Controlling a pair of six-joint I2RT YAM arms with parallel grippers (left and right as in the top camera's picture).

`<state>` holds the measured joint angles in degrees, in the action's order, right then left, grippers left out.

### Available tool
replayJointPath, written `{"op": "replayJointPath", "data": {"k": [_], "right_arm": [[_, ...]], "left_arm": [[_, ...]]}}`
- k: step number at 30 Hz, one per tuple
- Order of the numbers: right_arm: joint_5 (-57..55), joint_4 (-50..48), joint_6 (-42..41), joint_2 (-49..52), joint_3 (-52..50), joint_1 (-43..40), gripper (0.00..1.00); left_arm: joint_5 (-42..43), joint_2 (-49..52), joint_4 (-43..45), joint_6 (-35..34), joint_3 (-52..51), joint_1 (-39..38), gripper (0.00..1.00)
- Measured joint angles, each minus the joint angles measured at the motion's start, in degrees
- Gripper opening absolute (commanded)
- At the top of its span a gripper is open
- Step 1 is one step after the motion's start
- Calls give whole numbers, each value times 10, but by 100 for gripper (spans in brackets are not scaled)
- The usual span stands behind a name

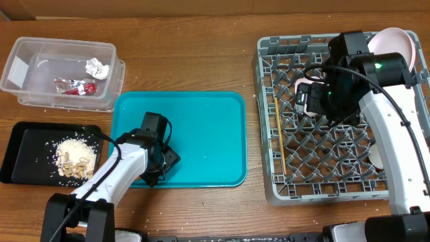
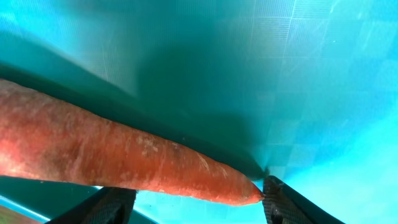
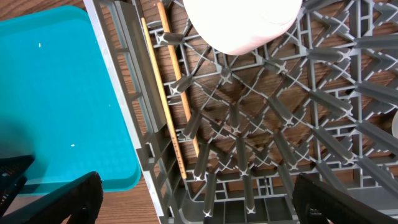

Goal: Sort waste into correct bins and load items into the dishwasher
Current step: 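Carry the carrot left and lower it onto the black tray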

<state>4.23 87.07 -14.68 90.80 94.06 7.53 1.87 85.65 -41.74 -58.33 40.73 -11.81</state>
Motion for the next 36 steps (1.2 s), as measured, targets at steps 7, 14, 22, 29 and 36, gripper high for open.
{"op": "replayJointPath", "data": {"k": [7, 14, 22, 29, 36], "right_arm": [[0, -1, 0, 0, 0, 0, 100], [0, 0, 2, 0, 0, 0, 100], [0, 0, 2, 0, 0, 0, 100], [0, -1, 2, 0, 0, 0, 100], [0, 0, 2, 0, 0, 0, 100]], "left_arm": [[-7, 0, -1, 0, 0, -1, 84], [-9, 2, -9, -12, 0, 7, 90], [-4, 1, 12, -44, 0, 67, 91], [-9, 0, 17, -51, 1, 82, 67], [-23, 0, 23, -49, 0, 82, 38]]}}
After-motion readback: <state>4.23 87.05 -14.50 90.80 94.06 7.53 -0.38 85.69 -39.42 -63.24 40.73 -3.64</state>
